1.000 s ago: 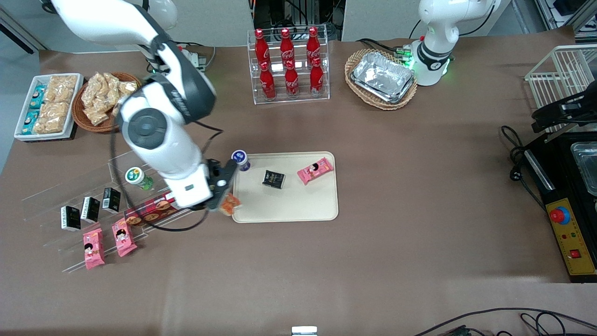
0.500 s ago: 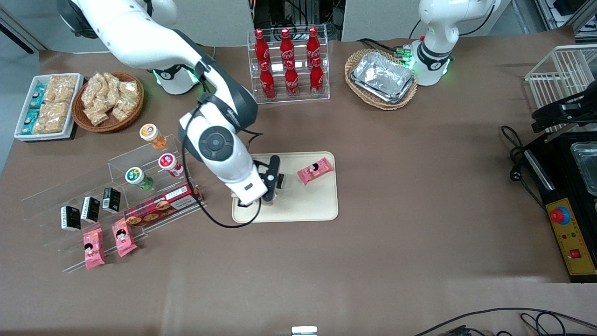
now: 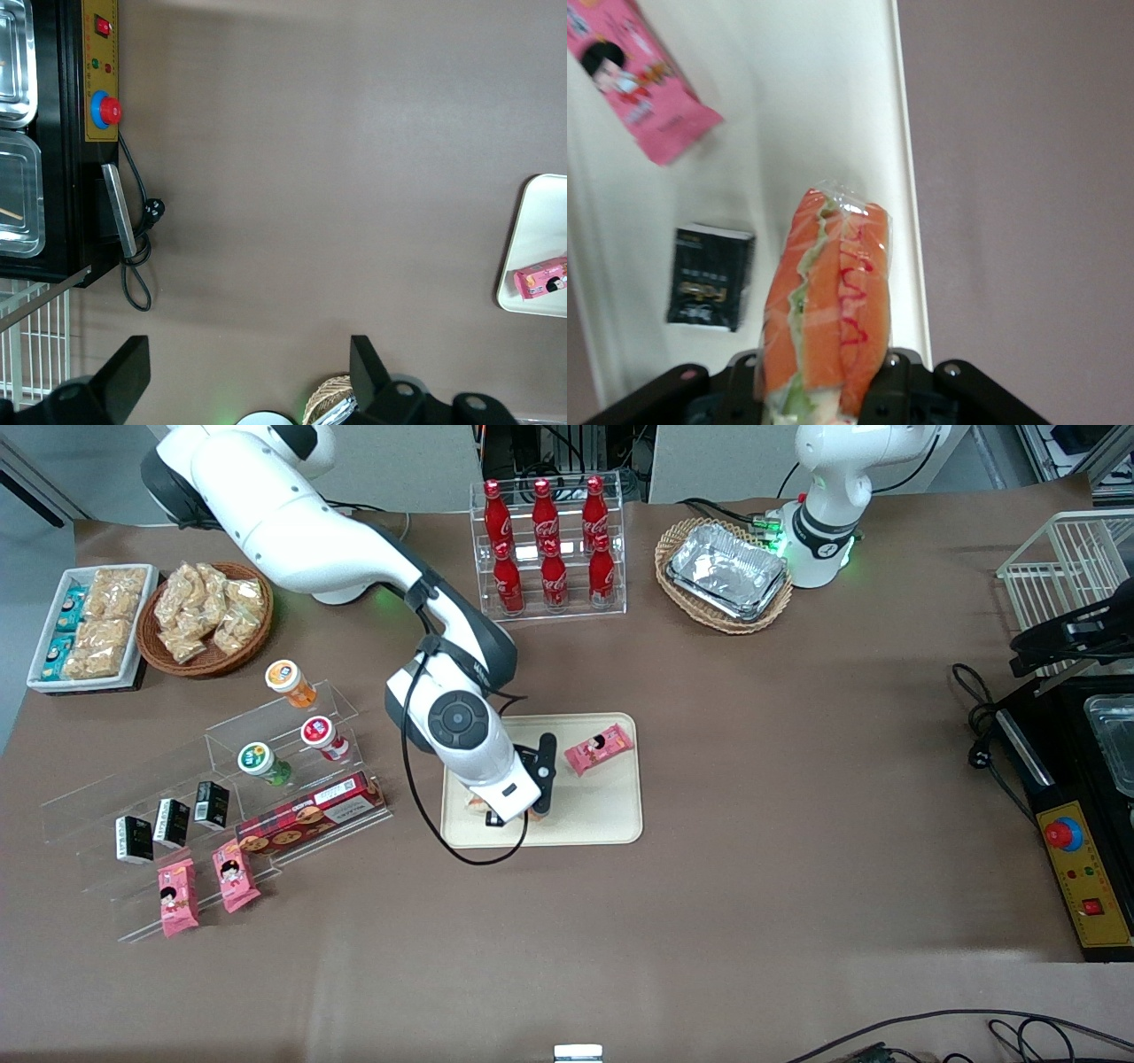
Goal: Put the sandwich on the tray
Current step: 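Lower the held sandwich onto the cream tray beside the black pack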
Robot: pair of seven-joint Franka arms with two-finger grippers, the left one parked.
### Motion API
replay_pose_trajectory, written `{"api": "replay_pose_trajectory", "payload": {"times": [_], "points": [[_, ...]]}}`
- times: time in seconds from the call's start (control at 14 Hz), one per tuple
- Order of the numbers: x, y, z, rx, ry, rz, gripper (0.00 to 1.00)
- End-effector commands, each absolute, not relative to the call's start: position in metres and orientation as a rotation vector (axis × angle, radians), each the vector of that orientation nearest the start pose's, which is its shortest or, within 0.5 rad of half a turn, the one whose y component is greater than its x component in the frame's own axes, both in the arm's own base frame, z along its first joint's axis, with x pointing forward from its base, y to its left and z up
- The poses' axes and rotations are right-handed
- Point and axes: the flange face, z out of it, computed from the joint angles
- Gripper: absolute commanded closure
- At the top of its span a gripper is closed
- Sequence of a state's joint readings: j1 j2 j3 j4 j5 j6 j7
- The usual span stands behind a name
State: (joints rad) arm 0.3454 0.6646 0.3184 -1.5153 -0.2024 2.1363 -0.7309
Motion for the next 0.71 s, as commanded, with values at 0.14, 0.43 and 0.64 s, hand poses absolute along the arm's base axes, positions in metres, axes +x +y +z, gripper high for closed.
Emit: {"api": "replay_pose_trajectory", "payload": {"times": [0.14,0.43,0.64], "points": [[0.594,0.398,0.246,-2.327,-2.143,-0.014,0.63],[0.594,0.401,0.233,-2.320,-2.152,-0.036,0.62],[0.592,0.406,0.230,-2.325,-2.140,-0.043,0.00]]}}
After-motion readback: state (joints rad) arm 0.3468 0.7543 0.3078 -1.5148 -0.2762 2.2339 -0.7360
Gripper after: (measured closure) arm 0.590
